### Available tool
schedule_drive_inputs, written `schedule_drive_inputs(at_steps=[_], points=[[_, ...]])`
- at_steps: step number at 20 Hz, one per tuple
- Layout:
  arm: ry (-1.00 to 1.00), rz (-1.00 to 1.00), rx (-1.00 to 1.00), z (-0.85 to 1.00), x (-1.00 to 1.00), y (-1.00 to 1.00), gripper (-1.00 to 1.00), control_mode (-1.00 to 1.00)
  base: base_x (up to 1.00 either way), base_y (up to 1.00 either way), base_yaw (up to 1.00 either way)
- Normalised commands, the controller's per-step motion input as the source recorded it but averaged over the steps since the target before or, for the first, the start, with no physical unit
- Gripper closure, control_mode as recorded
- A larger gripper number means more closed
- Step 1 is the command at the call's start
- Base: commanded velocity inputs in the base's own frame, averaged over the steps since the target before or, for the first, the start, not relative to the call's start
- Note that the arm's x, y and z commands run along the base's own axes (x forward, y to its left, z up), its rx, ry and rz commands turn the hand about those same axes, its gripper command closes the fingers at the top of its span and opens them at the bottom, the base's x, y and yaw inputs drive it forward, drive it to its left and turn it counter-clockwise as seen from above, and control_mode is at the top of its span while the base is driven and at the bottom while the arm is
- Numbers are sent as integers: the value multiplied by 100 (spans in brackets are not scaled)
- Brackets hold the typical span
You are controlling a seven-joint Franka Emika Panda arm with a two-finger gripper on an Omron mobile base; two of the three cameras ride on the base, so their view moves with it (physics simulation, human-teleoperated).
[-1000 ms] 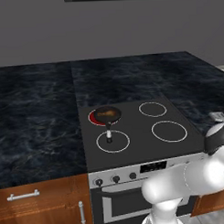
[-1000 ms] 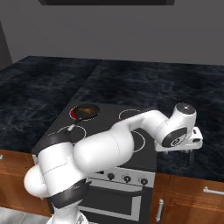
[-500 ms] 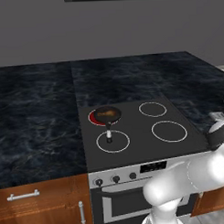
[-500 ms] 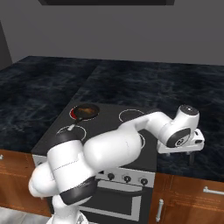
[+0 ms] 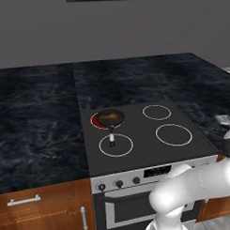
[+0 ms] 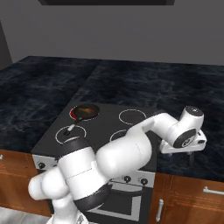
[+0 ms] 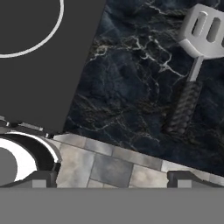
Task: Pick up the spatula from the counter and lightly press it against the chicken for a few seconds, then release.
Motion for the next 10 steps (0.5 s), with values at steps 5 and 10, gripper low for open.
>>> schedule_drive_inputs(at_steps=[5, 10], points=[[0, 3, 3, -13, 15, -8, -100, -100, 0, 0, 0], [2, 2, 1, -17, 18, -7, -100, -100, 0, 0, 0]])
